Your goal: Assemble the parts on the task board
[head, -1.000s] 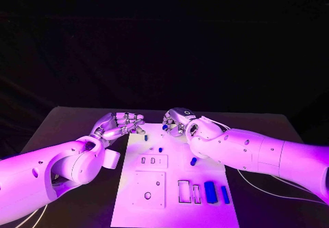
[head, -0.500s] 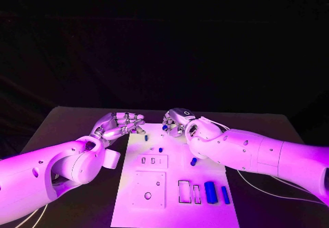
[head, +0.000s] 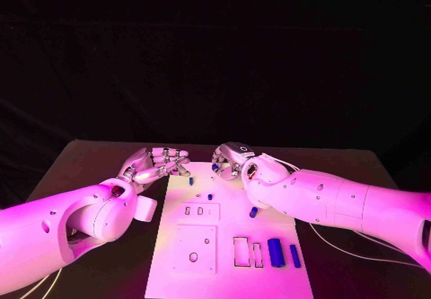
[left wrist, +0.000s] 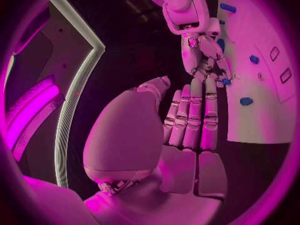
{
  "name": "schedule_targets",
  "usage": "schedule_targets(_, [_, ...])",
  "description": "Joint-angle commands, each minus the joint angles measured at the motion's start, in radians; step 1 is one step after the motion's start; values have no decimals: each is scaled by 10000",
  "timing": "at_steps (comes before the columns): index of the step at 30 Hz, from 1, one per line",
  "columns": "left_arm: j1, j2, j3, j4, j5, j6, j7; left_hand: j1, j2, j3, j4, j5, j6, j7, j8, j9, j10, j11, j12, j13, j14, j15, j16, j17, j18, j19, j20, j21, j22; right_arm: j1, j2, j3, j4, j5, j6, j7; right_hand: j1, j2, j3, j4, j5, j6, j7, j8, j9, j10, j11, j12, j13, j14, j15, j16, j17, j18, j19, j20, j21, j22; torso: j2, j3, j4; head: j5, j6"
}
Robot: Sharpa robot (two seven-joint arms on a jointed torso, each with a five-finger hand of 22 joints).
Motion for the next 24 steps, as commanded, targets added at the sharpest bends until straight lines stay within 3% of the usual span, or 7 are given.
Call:
schedule_targets(1, [24, 19, 10, 11, -25, 181, 39, -46, 2, 52, 7, -47, -60, -5, -23, 17, -57, 41, -53, -13, -88, -12, 85, 18, 98, -32, -27, 84, 19, 0, 28, 1, -2, 3, 98, 90, -46, -105, 49, 15, -31, -113, -3, -65, 1, -108, -1, -59, -19, 476, 82, -61, -34, 47, -72, 25, -57, -43, 2, 5, -2, 2, 13])
schedule_targets(24, [29, 3, 9, 0, -25, 196, 15, -51, -3, 54, 2, -51, -67, -2, -25, 19, -65, 44, -57, -14, -97, -11, 94, 21, 98, -40, -26, 92, 24, 3, -139, 0, 27, 54, 189, 24, -90, -154, 30, 43, -78, -166, 12, -118, 27, -179, 21, -60, -27, 461, 106, -84, -89, 65, -109, 59, -123, -105, 9, -1, 1, -8, -28])
